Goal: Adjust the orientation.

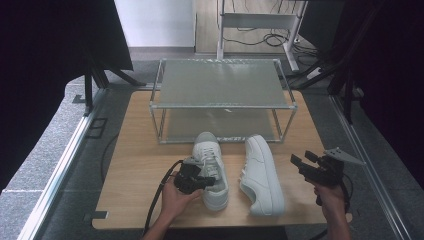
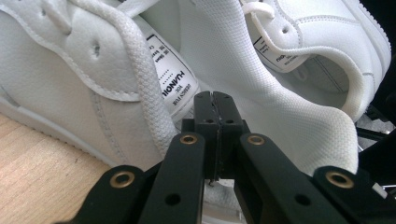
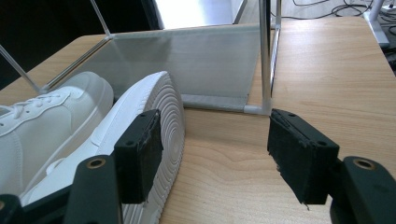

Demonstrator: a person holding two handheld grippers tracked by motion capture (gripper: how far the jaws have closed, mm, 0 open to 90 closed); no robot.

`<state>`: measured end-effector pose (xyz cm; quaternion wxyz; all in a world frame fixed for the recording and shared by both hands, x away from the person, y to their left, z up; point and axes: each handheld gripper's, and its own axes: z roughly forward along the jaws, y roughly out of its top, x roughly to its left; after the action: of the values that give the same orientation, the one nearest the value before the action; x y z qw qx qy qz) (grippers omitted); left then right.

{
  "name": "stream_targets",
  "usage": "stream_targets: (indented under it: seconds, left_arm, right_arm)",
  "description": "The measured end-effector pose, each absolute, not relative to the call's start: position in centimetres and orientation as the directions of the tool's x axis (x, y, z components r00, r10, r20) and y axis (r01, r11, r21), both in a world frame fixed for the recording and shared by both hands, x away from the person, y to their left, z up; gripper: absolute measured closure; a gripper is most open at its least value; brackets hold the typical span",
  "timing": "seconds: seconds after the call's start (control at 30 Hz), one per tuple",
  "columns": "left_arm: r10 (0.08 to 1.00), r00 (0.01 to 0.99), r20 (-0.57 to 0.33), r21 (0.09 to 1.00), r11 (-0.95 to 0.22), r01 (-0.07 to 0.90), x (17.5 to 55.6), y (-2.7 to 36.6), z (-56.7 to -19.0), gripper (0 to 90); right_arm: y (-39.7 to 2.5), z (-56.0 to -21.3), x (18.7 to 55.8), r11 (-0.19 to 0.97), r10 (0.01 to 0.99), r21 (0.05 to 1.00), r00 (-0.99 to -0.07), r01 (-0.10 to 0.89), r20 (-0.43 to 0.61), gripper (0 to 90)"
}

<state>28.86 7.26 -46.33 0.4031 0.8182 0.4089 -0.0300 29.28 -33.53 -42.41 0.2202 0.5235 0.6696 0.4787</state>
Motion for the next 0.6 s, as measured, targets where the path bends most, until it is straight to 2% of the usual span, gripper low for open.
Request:
stream_targets:
  seconds: [0.37,0.47,0.6]
  left_arm:
    - [0.704,0.605,-0.371,0.619,-0.297,0.727,29.0,11.5,-46.1,90.0]
    - [0.69,0.6,-0.404,0.618,-0.278,0.735,29.0,12.4,-46.3,90.0]
    - [0.684,0.613,-0.395,0.637,-0.278,0.719,28.6,12.2,-46.0,89.8]
  right_arm:
    - [-33.3,-42.5,29.4,0.002,0.907,0.867,-0.366,0.498,0.207,35.6]
    - [-33.2,-42.6,29.4,0.006,0.907,0.867,-0.367,0.498,0.204,35.6]
    - [-32.9,-42.5,29.4,0.016,0.904,0.868,-0.378,0.496,0.199,35.9]
